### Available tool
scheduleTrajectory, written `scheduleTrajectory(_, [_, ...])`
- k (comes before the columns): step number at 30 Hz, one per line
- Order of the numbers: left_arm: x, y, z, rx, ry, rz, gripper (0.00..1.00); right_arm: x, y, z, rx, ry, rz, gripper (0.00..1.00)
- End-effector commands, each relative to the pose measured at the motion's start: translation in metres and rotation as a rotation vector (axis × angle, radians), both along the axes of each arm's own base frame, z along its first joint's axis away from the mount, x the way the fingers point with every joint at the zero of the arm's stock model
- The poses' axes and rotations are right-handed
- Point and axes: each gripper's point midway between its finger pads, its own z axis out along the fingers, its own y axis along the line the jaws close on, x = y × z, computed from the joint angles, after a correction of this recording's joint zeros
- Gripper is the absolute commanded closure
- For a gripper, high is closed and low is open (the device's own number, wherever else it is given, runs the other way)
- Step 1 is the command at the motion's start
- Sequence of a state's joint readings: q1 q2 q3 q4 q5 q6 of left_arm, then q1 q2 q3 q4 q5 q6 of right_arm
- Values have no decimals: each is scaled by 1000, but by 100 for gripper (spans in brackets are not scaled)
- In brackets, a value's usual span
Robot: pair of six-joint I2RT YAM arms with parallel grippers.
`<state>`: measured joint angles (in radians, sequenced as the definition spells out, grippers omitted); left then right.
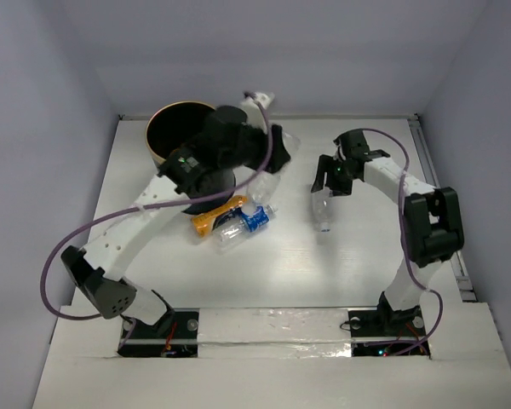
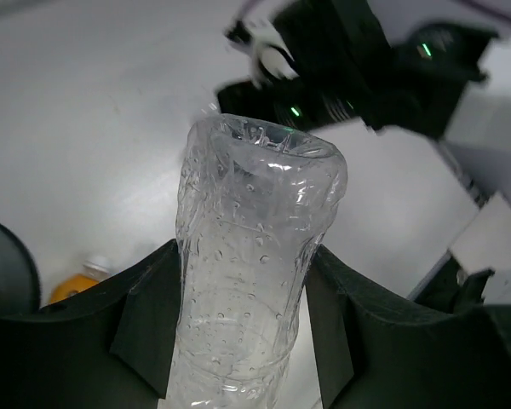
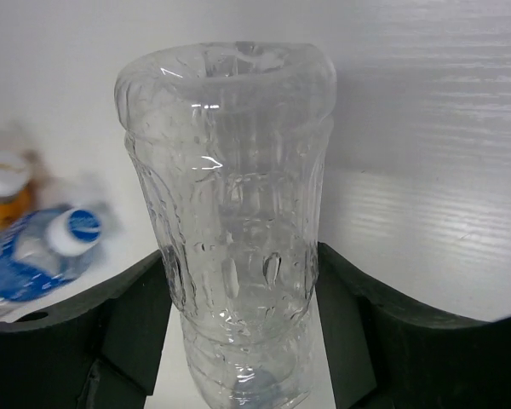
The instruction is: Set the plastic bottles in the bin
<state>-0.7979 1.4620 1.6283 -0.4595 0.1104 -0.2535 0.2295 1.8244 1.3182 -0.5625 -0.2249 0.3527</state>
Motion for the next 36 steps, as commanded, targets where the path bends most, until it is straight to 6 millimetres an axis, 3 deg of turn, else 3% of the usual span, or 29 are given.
scheduleTrajectory(1, [41,58,44,-60,-45,185,69,7,17,74,140,-212,13,35])
scheduleTrajectory(2, [51,70,56,-83,-62,223,69,4,18,83,158,-230,15,35])
scheduleTrajectory(3, [59,81,82,-133,-98,249,69,0,21,93,185,-244,23,35])
scheduleTrajectory(4, [68,93,97,-160,-126,283,68,-4,23,112,212,-287,23,35])
scheduleTrajectory(5, [84,118,111,-183,-160,355,68,-8,23,118,224,-297,22,35])
scheduleTrajectory(7, [98,140,134,-237,-205,418,67,-15,29,137,259,-330,25,35])
scheduleTrajectory(8, [111,163,147,-262,-247,477,66,-23,36,154,285,-365,42,35])
scheduleTrajectory(11, [137,196,151,-298,-269,582,66,-35,52,192,364,-432,61,35])
scheduleTrajectory(12, [150,217,147,-303,-271,634,66,-41,65,206,393,-455,90,35])
scheduleTrajectory(13, [155,223,153,-325,-295,649,65,-43,73,219,427,-471,94,35])
scheduleTrajectory(15, [170,236,143,-319,-290,695,65,-47,87,239,460,-500,111,35])
scheduleTrajectory(16, [176,246,143,-323,-299,714,62,-50,100,261,495,-531,131,35])
scheduleTrajectory(18, [187,251,132,-308,-286,731,54,-47,113,277,517,-553,140,35])
scheduleTrajectory(19, [189,256,128,-299,-281,743,37,-46,123,300,556,-592,150,35])
scheduleTrajectory(21, [189,252,120,-295,-262,723,26,-40,134,317,588,-619,149,34])
scheduleTrajectory(22, [188,256,119,-296,-261,726,19,-28,140,318,600,-616,135,34])
scheduleTrajectory(23, [186,255,118,-300,-260,719,17,-26,149,337,628,-645,145,34])
scheduleTrajectory(25, [174,252,118,-303,-261,694,12,-11,166,338,665,-627,143,34])
scheduleTrajectory(26, [169,251,120,-305,-267,690,12,-14,180,360,708,-658,169,34])
scheduleTrajectory(28, [152,251,129,-318,-284,680,12,-7,194,377,758,-677,161,34])
scheduleTrajectory(29, [145,251,133,-330,-291,676,12,4,207,369,766,-657,155,34])
scheduleTrajectory(30, [132,247,135,-344,-295,650,13,2,215,393,808,-695,162,33])
scheduleTrajectory(31, [125,245,136,-365,-292,640,15,5,224,403,845,-703,155,33])
scheduleTrajectory(32, [118,243,138,-380,-301,626,16,17,236,393,849,-688,147,33])
scheduleTrajectory(33, [104,240,133,-387,-292,607,17,23,242,398,861,-702,128,33])
scheduleTrajectory(34, [97,241,130,-390,-288,608,21,20,249,421,911,-736,128,33])
scheduleTrajectory(35, [91,241,126,-398,-280,610,24,27,252,423,921,-745,109,33])
scheduleTrajectory(36, [77,241,112,-397,-263,610,26,41,266,407,915,-729,81,33])
